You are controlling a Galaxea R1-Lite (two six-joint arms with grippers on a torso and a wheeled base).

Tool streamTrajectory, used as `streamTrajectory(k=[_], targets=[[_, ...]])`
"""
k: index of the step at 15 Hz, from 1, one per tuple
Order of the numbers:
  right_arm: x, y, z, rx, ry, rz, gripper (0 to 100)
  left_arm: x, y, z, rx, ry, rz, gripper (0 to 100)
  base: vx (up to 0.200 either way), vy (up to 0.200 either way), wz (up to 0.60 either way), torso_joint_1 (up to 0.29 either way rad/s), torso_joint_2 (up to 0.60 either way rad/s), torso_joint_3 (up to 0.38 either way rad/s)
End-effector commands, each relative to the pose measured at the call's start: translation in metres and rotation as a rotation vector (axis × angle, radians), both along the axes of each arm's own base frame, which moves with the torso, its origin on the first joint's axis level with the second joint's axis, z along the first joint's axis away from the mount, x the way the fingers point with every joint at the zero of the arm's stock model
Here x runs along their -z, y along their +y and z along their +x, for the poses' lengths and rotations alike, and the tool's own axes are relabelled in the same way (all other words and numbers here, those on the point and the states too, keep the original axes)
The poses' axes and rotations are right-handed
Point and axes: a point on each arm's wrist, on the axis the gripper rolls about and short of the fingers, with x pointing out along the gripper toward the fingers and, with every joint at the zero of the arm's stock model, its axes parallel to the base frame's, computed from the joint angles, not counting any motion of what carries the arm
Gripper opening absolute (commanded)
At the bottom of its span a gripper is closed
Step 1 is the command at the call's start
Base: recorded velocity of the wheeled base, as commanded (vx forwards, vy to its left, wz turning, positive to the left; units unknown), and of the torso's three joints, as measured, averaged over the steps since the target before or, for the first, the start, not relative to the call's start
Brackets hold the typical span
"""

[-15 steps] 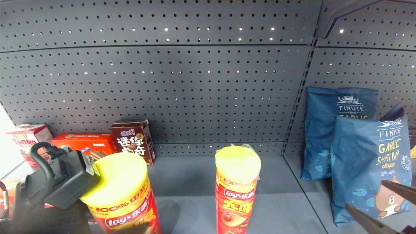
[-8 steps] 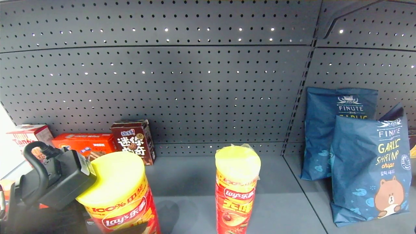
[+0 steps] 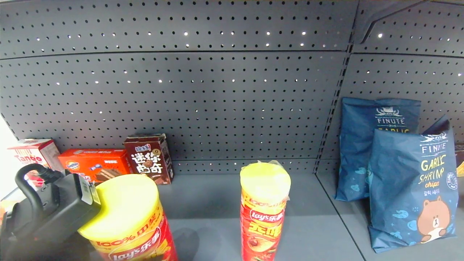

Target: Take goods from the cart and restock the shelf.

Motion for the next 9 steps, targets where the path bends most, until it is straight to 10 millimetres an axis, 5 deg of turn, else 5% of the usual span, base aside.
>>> streamTrajectory(k=[1,9], targets=[[0.001,-0.004,-0.002,-0.288,-0.068,0.013,100,-0.001,0.003,-0.004,0.001,-0.011,-0.009,0,0.000,0.000,0.00,0.000,0.00,0.000],[0.002,0.003,0.003,-0.772,0.048,-0.026,100,0.011,0.005,-0.010,0.023,0.017,0.011,0,0.000,0.000,0.00,0.000,0.00,0.000]])
